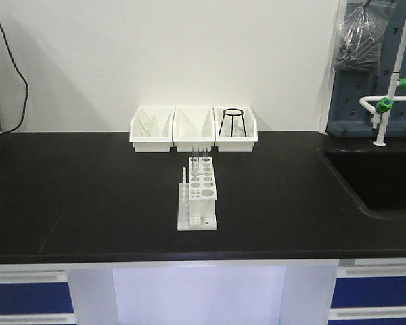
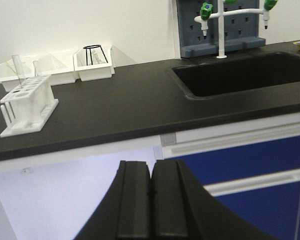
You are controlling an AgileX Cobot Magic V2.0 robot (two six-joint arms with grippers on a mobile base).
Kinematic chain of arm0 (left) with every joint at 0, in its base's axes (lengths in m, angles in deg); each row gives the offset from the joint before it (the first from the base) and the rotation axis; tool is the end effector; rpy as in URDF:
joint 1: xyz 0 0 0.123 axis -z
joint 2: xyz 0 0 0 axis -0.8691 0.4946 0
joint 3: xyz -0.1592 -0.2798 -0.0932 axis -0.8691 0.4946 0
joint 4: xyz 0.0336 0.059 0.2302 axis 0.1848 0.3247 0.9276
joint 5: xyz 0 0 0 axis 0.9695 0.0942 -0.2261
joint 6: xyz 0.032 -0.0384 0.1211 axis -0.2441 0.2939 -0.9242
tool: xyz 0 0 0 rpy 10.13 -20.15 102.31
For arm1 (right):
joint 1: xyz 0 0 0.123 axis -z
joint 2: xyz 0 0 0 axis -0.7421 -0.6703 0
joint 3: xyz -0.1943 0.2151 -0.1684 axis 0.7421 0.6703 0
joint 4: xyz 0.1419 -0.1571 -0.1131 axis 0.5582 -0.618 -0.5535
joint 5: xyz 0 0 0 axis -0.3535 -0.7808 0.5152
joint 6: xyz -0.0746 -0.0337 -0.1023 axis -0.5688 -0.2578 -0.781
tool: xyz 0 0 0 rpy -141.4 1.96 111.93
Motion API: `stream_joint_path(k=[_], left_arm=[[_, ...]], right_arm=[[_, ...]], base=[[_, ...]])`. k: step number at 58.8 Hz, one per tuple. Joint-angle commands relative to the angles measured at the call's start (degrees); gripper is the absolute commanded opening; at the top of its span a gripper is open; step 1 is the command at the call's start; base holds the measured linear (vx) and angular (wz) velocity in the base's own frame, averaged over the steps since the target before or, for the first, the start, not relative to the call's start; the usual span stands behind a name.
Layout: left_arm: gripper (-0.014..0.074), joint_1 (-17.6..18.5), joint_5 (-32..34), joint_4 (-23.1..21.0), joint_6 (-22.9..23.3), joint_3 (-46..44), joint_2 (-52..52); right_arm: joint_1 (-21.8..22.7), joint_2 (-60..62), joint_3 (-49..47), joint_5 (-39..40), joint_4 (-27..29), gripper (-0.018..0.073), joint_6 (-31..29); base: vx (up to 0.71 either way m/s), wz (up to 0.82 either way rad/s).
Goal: Flip and reinsert test tube from rack
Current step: 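Drive the base forward toward the white test-tube rack on the bench, then move the right gripper down around a clear glass test tube in the rack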
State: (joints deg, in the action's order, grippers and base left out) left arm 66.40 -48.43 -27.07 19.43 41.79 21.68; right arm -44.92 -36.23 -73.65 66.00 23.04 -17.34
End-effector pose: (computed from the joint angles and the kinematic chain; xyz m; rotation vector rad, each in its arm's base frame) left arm 0.0328 0.0014 0.1803 0.0798 1.6990 -0.0312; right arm 0.0338 -0.0066 0.1880 0.1449 1.6342 -0.0008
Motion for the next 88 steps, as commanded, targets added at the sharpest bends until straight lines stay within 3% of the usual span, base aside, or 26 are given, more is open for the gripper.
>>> stream_joint_path(k=[1,52,88], left_arm=[[-0.0006,0.01,4.65,-0.27,0.5,-0.23,-0.43],[-0.0006,0.01,4.6,-0.27,0.5,-0.23,-0.43],[-0.0006,0.01,4.6,-0.27,0.5,-0.23,-0.43]], right_arm=[[0.25,0.81,0.16,4.59,-0.28,-0.0011,-0.46],[0.25,0.81,0.16,4.53,-0.28,-0.0011,-0.46],[0.25,0.81,0.16,4.53,-0.28,-0.0011,-0.46]], base=[[0.44,0.03],[0.41,0.0],[0.24,0.02]])
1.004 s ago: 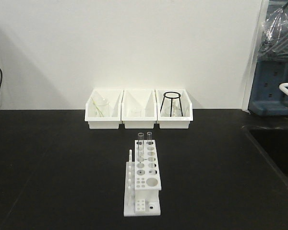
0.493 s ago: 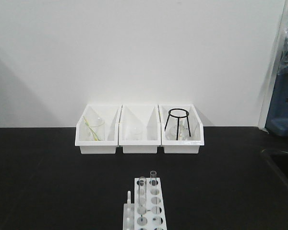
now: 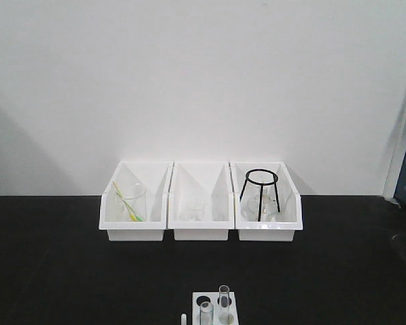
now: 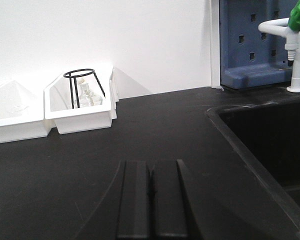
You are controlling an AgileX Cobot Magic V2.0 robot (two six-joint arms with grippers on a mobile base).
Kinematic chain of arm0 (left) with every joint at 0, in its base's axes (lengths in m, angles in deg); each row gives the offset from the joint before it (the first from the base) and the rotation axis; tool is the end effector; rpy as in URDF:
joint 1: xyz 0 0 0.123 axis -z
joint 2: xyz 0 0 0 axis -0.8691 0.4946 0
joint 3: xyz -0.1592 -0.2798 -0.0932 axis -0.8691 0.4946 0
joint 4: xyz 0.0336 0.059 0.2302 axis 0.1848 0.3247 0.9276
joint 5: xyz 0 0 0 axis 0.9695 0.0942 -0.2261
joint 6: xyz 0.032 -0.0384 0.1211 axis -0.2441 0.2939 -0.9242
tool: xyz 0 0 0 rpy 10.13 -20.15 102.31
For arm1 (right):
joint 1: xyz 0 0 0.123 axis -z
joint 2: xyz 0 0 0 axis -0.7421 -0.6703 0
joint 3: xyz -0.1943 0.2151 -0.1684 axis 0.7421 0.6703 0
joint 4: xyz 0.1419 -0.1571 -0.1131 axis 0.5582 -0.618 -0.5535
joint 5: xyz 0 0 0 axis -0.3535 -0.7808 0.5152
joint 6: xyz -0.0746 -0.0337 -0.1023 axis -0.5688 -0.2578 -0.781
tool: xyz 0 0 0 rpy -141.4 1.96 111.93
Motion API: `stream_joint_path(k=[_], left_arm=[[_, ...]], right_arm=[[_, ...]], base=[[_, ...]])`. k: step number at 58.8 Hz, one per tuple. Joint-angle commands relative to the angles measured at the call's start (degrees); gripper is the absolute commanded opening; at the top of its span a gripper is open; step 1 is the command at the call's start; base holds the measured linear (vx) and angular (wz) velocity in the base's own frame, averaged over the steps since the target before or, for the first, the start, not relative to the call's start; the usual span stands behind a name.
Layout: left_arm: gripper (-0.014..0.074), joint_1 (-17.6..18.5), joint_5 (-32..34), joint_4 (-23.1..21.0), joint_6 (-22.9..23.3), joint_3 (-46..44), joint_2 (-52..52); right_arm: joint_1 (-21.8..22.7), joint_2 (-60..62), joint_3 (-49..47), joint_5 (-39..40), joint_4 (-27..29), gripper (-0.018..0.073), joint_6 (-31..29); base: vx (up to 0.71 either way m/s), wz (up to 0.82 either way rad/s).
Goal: Flip and reinsert test tube from rack
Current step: 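Move the right gripper down around a clear glass test tube in the rack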
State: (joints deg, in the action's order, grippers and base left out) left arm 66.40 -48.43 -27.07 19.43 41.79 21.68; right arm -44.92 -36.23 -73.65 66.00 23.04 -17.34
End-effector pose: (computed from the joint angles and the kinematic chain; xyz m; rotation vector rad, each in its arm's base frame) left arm 0.0328 0.0014 0.1803 0.0798 1.6990 -0.0312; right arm 0.0338 -0.0066 0.1880 0.1449 1.6342 -0.0008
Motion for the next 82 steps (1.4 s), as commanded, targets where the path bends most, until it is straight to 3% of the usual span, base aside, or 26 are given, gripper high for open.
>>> stream_joint_path(k=[1,20,31,39,54,71,82], left_arm=[[-0.0006,0.01,4.6,-0.27,0.5,-0.23,-0.43],[-0.0006,0.01,4.6,-0.27,0.5,-0.23,-0.43],[-0.0006,0.01,4.6,-0.27,0.5,-0.23,-0.43],[-0.0006,0.01,4.6,-0.27,0.5,-0.23,-0.43],[-0.0006,0.01,4.6,-0.27,0.5,-0.23,-0.43],[-0.0006,0.01,4.6,-0.27,0.5,-0.23,-0.43],[-0.0006,0.01,4.6,-0.27,0.5,-0.23,-0.43]], right_arm=[[0.25,0.81,0.16,4.53,-0.28,-0.0011,-0.46],[0.25,0.81,0.16,6.54,-0.3,-0.0011,-0.46],[0.25,0.57,-5.88,21.72,-1.98,-0.0011,-0.31],[0.25,-7.15,-21.39,20.55,-3.28,-0.0011,-1.89],[0.25,-36.45,-46.95,17.28,-3.21,-0.0011,-1.75],[0.25,-48.42,-50.53,16.08,-3.05,0.0003,0.38],[0.25,-48.87,-50.53,15.07,-3.04,0.0095,0.18]], base=[[0.07,0.01],[0.03,0.01],[0.0,0.0],[0.0,0.01],[0.0,0.0],[0.0,0.0],[0.0,0.0]])
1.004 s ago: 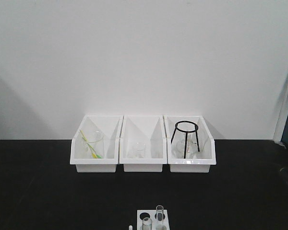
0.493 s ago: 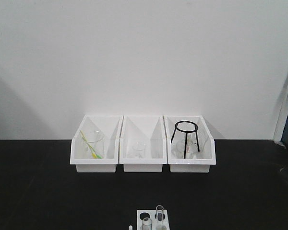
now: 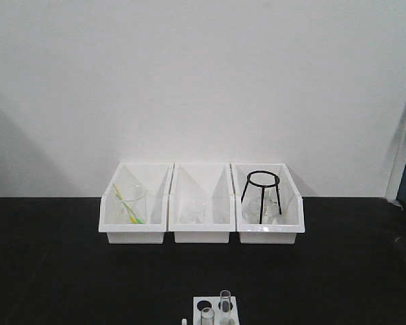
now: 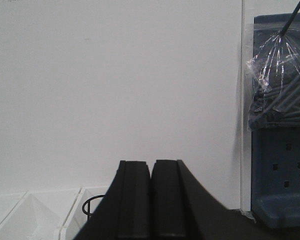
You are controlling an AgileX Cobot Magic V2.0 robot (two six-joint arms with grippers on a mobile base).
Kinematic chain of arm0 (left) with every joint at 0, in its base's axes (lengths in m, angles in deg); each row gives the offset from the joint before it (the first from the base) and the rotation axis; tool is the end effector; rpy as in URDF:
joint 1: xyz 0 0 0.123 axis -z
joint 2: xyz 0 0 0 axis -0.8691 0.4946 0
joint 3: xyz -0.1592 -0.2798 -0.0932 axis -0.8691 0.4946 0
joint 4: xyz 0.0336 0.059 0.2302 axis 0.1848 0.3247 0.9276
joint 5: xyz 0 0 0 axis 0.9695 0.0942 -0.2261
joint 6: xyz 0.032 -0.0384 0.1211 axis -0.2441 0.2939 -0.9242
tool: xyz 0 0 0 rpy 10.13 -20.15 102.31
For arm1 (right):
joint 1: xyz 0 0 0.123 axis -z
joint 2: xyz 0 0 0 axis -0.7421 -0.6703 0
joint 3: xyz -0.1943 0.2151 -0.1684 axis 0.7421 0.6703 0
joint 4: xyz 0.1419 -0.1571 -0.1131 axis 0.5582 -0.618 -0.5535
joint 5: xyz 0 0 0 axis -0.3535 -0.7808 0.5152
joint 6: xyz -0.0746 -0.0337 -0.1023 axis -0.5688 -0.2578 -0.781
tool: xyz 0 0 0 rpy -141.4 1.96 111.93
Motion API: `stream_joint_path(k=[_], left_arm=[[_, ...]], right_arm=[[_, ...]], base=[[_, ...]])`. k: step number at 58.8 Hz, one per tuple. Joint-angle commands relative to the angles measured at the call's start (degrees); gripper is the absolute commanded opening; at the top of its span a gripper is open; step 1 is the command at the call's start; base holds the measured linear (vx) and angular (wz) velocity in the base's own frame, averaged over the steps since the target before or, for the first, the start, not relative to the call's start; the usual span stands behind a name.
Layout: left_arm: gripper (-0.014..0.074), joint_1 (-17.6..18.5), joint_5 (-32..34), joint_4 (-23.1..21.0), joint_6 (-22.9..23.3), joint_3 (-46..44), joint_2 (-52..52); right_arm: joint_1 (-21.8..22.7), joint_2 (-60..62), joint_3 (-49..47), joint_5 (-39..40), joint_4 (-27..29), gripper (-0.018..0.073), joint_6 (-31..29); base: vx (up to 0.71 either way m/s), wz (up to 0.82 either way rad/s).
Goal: Flip and reinsert test tube from rack
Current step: 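Move the right gripper down around a clear glass test tube in the rack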
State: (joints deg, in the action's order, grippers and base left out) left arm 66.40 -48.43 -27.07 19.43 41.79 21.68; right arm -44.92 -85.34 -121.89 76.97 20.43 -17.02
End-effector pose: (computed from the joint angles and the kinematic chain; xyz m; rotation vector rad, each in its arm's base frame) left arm 0.0328 0.0014 0.1803 0.0798 1.6990 -0.0312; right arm 0.1763 -0.0072 0.4463 0.0614 1.4704 0.0083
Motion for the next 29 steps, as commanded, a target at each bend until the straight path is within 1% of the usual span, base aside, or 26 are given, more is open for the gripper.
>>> stream_joint_path(k=[1,6,12,17,24,29], left_arm=[[-0.0006,0.01,4.6,-0.27,0.5,-0.23,-0.43],[-0.0006,0.01,4.6,-0.27,0.5,-0.23,-0.43],[-0.0006,0.01,4.6,-0.27,0.5,-0.23,-0.43],[-0.0006,0.01,4.6,-0.27,0.5,-0.23,-0.43],[-0.0006,0.01,4.6,-0.27,0.5,-0.23,-0.43],[-0.0006,0.01,4.6,-0.27,0.5,-0.23,-0.43]], right_arm=[[0.25,0.24,-2.29,4.09,-0.43,0.0106,-0.14],[0.25,0.24,-2.29,3.23,-0.43,0.0195,-0.14],[0.25,0.24,-2.29,1.99,-0.43,0.0323,-0.14],[0.25,0.24,-2.29,0.7,-0.43,0.0448,-0.14],[0.25,0.48,-2.29,1.61,-0.16,0.0542,0.27],[0.25,1.11,-2.29,2.67,1.31,0.0563,3.35]], base=[[0.0,0.0],[0.0,0.0],[0.0,0.0],[0.0,0.0],[0.0,0.0],[0.0,0.0]])
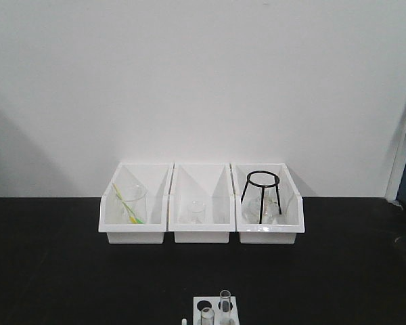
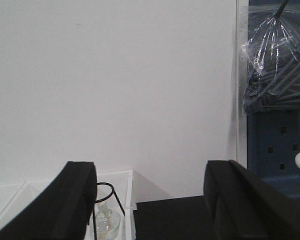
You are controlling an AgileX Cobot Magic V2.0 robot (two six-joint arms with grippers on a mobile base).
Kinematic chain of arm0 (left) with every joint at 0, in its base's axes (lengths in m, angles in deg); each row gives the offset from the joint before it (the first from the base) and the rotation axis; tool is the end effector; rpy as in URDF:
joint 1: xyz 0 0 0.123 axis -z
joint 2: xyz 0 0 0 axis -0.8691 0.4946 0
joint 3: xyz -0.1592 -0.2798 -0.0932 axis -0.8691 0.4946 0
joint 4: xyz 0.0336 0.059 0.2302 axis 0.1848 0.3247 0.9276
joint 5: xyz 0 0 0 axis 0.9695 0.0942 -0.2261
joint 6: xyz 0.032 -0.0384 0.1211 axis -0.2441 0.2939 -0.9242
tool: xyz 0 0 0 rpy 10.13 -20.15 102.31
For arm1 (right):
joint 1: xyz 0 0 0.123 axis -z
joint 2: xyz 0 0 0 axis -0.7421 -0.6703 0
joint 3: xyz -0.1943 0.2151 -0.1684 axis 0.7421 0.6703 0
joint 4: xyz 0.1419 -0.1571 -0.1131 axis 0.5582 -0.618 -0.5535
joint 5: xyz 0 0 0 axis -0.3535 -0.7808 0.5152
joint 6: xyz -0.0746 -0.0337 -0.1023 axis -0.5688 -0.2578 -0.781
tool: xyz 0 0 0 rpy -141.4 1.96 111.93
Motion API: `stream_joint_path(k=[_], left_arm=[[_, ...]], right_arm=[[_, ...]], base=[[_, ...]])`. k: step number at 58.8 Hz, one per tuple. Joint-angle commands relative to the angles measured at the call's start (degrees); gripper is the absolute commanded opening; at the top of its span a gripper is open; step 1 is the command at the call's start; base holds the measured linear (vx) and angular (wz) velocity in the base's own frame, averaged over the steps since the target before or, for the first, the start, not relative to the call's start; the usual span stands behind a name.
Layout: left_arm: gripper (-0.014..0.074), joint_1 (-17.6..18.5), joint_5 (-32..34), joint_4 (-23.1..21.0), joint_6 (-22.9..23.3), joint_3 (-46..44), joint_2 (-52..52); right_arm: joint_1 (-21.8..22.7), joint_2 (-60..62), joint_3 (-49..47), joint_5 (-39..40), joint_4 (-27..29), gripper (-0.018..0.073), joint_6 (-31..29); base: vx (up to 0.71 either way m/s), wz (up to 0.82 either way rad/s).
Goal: Flip and reinsert test tube from rack
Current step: 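Move the right gripper down around a clear glass test tube in the rack, then grasp the test tube with the right gripper and lift it out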
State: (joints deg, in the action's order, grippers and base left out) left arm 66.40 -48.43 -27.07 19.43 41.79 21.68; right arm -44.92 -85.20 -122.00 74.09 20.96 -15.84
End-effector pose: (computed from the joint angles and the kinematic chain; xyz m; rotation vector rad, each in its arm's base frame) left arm 0.0328 0.0014 0.1803 0.0798 1.6990 -0.0312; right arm 0.1758 -0.0092 0.4412 0.0983 1.5120 0.0206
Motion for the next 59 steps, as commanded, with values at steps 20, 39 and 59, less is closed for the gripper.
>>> stream_joint_path(k=[20,39,59], left_arm=[[-0.0006,0.01,4.6,-0.27,0.5,-0.23,-0.43],[-0.0006,0.01,4.6,-0.27,0.5,-0.23,-0.43],[-0.0006,0.01,4.6,-0.27,0.5,-0.23,-0.43]], right_arm=[[-15.9,0.43,8.66,17.56,-15.48,0.0562,3.21],[-27.96,-10.21,26.96,36.82,-17.77,0.0562,3.12],[-29.38,-28.3,22.94,50.97,-17.69,0.055,-3.29]], base=[[0.0,0.0],[0.0,0.0],[0.0,0.0]])
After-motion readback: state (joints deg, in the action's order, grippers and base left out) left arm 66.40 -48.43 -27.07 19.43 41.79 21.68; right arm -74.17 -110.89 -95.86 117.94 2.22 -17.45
